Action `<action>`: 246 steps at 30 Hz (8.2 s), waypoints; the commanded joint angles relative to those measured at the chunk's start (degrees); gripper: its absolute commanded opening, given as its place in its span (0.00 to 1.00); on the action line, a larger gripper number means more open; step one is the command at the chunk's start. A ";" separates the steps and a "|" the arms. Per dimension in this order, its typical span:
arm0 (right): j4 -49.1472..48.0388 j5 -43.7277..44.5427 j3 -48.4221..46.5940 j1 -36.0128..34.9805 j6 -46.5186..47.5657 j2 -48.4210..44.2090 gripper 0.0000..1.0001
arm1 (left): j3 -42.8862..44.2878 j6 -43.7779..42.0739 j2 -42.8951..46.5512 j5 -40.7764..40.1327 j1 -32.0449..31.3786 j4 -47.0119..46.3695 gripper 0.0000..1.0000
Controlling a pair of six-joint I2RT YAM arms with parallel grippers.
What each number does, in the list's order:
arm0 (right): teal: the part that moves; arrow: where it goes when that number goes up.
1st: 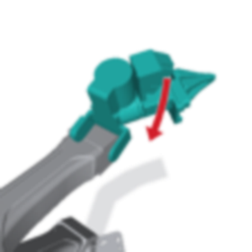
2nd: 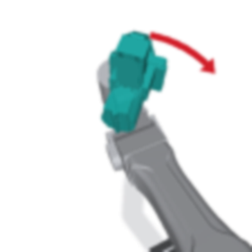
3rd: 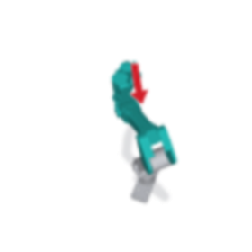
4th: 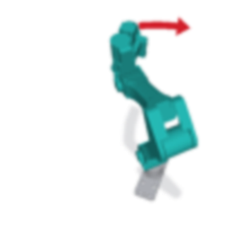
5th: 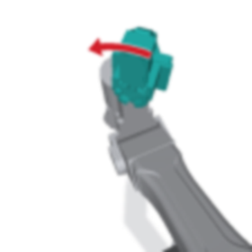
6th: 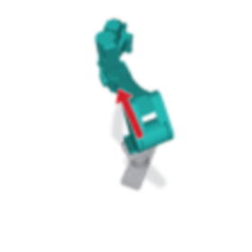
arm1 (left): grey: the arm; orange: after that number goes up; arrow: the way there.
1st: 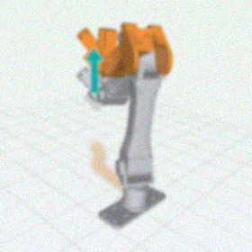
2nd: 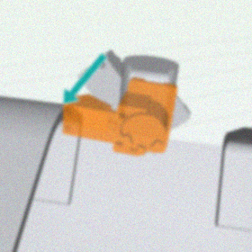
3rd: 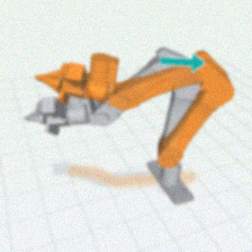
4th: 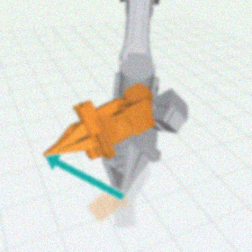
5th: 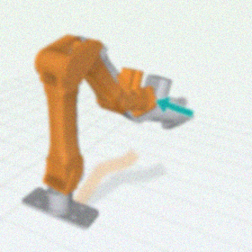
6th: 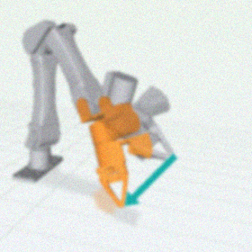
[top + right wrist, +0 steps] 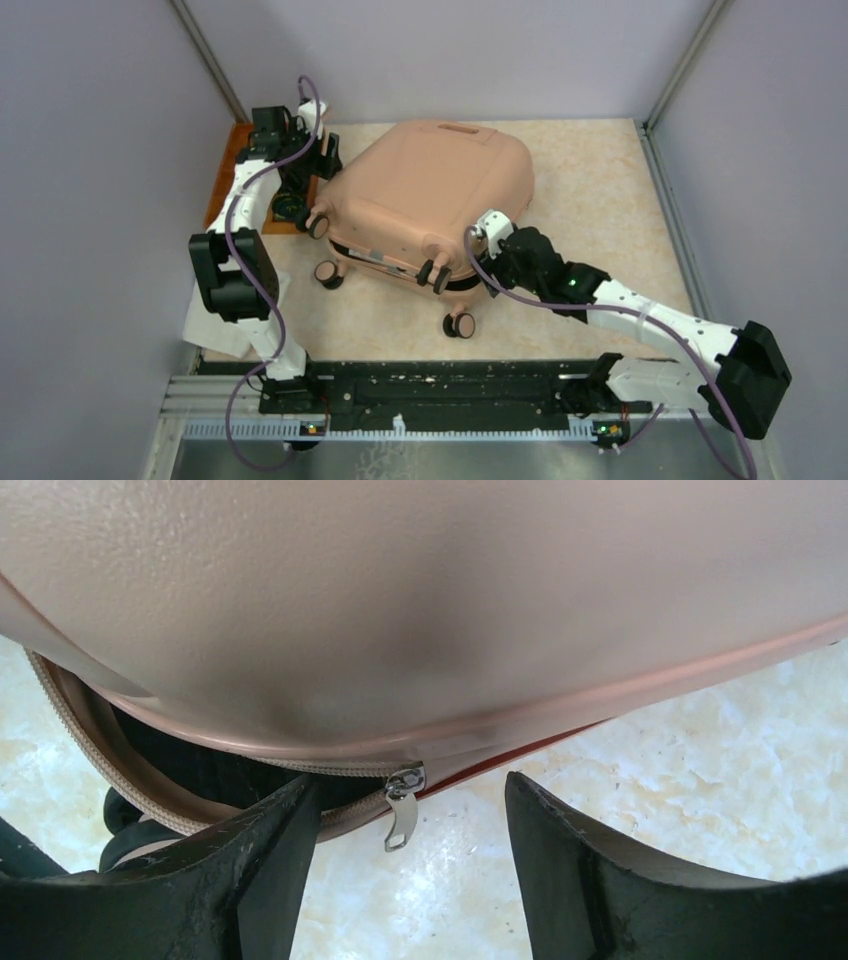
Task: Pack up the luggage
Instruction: Zip the luggage at the center of the board.
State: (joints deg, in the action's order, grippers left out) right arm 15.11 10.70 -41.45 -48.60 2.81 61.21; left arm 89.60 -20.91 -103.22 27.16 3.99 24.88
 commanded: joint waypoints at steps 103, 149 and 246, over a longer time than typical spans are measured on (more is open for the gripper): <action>-11.16 -3.79 1.81 7.03 -15.15 -3.16 0.00 | -33.97 -19.06 21.83 4.72 -51.27 9.80 0.48; -21.91 -16.31 11.88 -7.27 -22.75 -8.84 0.00 | -28.35 -14.71 8.96 -19.66 -47.52 -2.58 0.45; -14.68 -24.41 9.91 24.91 -30.30 -13.37 0.63 | -10.92 0.99 27.55 1.10 -6.14 17.94 0.00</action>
State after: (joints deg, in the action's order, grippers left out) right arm 2.96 -14.63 -32.86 -22.79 -26.33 48.36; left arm 73.10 -17.89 -77.56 17.93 -0.62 44.97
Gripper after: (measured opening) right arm 0.631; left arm 0.543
